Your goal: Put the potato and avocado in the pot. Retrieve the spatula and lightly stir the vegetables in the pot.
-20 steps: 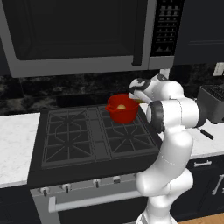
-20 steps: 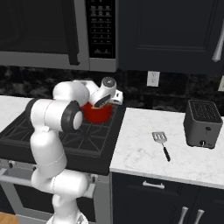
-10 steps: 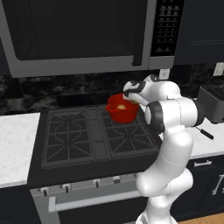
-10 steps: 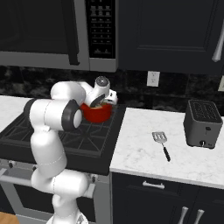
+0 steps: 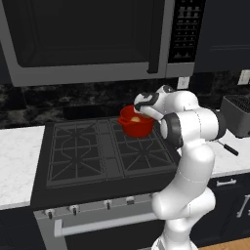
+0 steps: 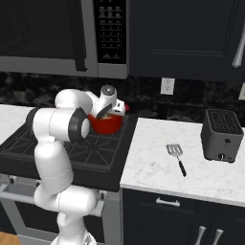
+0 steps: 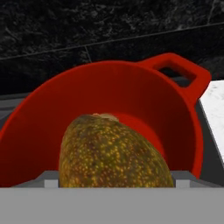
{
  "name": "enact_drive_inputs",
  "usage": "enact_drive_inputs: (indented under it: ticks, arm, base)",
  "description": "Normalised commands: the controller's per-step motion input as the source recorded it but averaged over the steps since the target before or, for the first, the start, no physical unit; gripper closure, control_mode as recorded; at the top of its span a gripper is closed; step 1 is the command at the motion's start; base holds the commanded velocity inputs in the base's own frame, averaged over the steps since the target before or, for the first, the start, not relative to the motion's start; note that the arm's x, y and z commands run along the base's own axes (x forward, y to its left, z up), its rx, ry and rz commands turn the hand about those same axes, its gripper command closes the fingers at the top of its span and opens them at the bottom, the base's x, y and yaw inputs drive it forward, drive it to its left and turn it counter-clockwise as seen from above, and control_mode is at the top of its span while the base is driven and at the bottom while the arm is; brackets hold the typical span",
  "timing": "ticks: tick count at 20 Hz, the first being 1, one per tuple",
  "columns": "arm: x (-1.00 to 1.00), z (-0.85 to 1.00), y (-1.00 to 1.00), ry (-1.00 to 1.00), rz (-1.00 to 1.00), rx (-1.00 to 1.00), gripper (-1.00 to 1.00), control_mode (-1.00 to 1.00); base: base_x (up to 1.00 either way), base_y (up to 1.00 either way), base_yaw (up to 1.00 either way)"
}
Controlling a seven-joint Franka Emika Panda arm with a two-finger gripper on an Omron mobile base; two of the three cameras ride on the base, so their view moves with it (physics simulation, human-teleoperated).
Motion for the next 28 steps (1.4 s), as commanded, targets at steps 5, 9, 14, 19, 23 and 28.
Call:
enact_drive_inputs:
  ticks: [5, 9, 14, 19, 23, 28]
  arm:
    - [0.00, -0.13, 0.19, 0.00, 0.00, 0.00, 1.00, -1.00]
    - [0.00, -0.12, 0.20, 0.00, 0.00, 0.00, 1.00, -1.00]
    - [0.00, -0.03, 0.10, 0.00, 0.00, 0.00, -1.00, -1.00]
    - [0.00, 0.00, 0.05, -0.01, 0.00, 0.00, -1.00, -1.00]
    - [0.00, 0.00, 0.01, -0.10, 0.00, 0.00, -1.00, -1.00]
    - [-0.01, 0.01, 0.00, -0.13, 0.00, 0.00, -1.00, -1.00]
  base:
    - [0.00, 0.00, 0.00]
    - [0.00, 0.00, 0.00]
    - [0.00, 0.00, 0.00]
    - [0.00, 0.00, 0.00]
    - [0.00, 0.00, 0.00]
    - [0.00, 0.00, 0.00]
